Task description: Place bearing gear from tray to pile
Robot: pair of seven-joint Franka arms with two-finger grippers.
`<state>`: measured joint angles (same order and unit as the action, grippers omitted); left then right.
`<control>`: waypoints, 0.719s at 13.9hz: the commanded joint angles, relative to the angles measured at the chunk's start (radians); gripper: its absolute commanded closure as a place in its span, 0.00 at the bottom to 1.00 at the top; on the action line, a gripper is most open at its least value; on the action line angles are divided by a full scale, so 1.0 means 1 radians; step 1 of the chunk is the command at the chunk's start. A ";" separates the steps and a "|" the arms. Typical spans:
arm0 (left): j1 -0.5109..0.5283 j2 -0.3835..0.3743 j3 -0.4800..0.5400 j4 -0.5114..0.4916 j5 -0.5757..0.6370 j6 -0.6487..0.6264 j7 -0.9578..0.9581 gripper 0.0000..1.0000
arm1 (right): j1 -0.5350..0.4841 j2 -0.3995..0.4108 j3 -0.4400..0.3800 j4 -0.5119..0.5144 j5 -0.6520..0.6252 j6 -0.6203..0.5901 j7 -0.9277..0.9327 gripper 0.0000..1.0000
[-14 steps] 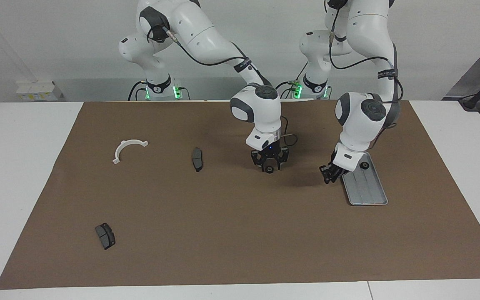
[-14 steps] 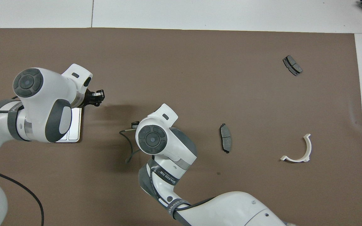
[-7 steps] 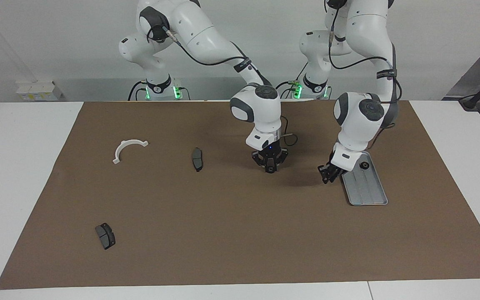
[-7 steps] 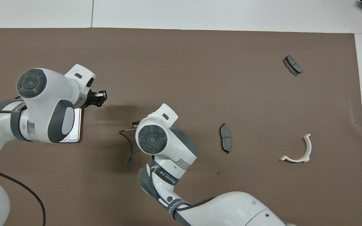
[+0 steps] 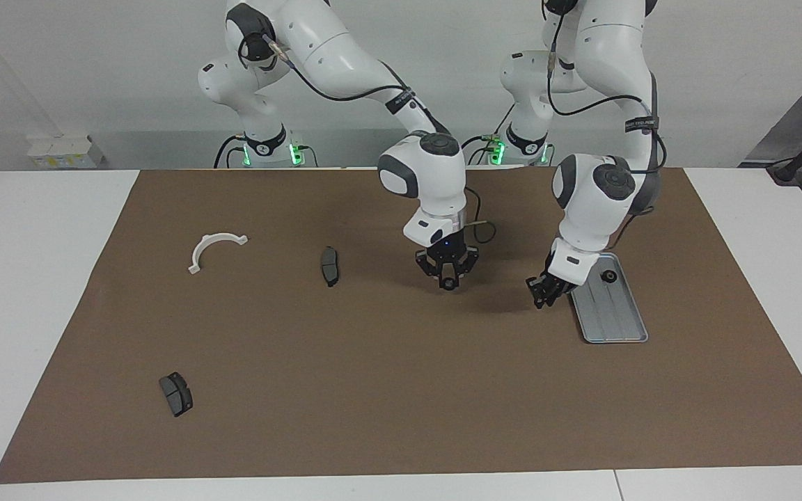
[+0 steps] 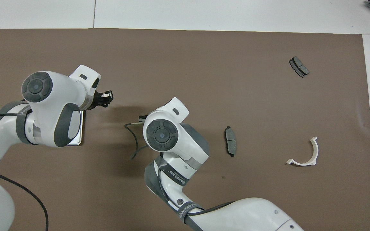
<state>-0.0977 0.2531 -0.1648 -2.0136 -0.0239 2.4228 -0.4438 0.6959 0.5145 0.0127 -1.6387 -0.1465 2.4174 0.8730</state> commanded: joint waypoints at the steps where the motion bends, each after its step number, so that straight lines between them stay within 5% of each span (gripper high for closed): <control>1: -0.104 0.006 0.013 -0.007 -0.011 0.065 -0.122 1.00 | -0.093 -0.144 0.010 -0.126 -0.022 -0.034 -0.067 0.99; 5: -0.224 0.026 0.011 -0.007 -0.010 0.121 -0.240 1.00 | -0.257 -0.275 0.012 -0.306 -0.022 0.008 -0.205 0.99; 10: -0.364 0.063 0.011 -0.031 -0.011 0.196 -0.300 1.00 | -0.511 -0.301 0.016 -0.398 -0.004 0.092 -0.483 0.99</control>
<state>-0.4144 0.3099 -0.1687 -2.0267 -0.0240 2.5750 -0.7233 0.2626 0.2408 0.0098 -1.9836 -0.1497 2.4668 0.4780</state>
